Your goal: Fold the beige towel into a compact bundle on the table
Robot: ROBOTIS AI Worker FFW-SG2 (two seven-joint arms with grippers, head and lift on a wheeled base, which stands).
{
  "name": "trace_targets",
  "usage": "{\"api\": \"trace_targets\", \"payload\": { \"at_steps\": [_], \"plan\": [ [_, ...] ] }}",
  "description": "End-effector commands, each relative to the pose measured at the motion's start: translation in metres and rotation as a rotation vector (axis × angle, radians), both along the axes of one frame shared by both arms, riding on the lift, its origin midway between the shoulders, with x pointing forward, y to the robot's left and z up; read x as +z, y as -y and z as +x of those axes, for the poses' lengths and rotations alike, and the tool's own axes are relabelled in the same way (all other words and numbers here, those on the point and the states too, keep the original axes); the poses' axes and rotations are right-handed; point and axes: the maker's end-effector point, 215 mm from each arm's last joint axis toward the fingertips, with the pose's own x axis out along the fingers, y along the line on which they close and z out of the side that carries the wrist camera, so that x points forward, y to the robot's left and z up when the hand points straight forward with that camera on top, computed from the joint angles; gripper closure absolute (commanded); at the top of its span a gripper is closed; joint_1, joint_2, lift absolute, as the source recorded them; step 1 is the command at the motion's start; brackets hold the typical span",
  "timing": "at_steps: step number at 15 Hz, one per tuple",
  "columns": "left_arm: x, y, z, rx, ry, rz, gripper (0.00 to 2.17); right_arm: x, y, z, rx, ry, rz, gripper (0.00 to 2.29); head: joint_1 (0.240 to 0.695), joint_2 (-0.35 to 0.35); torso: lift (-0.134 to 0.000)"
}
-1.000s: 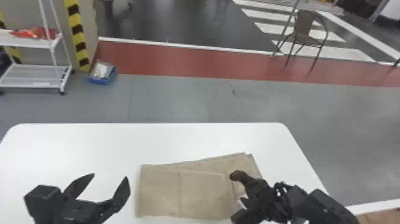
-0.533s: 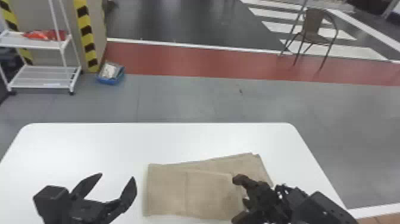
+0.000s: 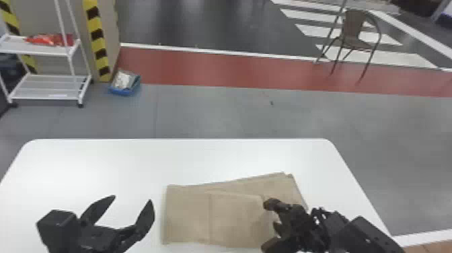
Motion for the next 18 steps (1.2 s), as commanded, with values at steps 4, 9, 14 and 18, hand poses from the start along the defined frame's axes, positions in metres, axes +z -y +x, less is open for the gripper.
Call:
{"api": "trace_targets", "payload": {
  "at_steps": [4, 9, 14, 18],
  "plan": [
    [0.0, -0.001, 0.0, 0.0, 0.0, 0.001, 0.08, 0.004, -0.006, 0.002, 0.002, -0.006, 0.011, 0.67, 0.695, -0.218, 0.0],
    [0.0, -0.001, 0.002, -0.003, 0.001, 0.003, 0.08, 0.009, -0.009, 0.006, 0.0, 0.004, 0.024, 0.67, 0.695, -0.207, 0.0],
    [-0.003, -0.002, 0.003, -0.002, -0.004, 0.005, 0.08, 0.011, -0.014, 0.006, 0.001, 0.0, 0.036, 0.67, 0.695, -0.201, 0.0],
    [-0.005, -0.002, 0.004, -0.004, -0.006, 0.005, 0.08, 0.015, -0.019, 0.007, 0.0, 0.001, 0.048, 0.67, 0.695, -0.195, 0.0]
  ]
}}
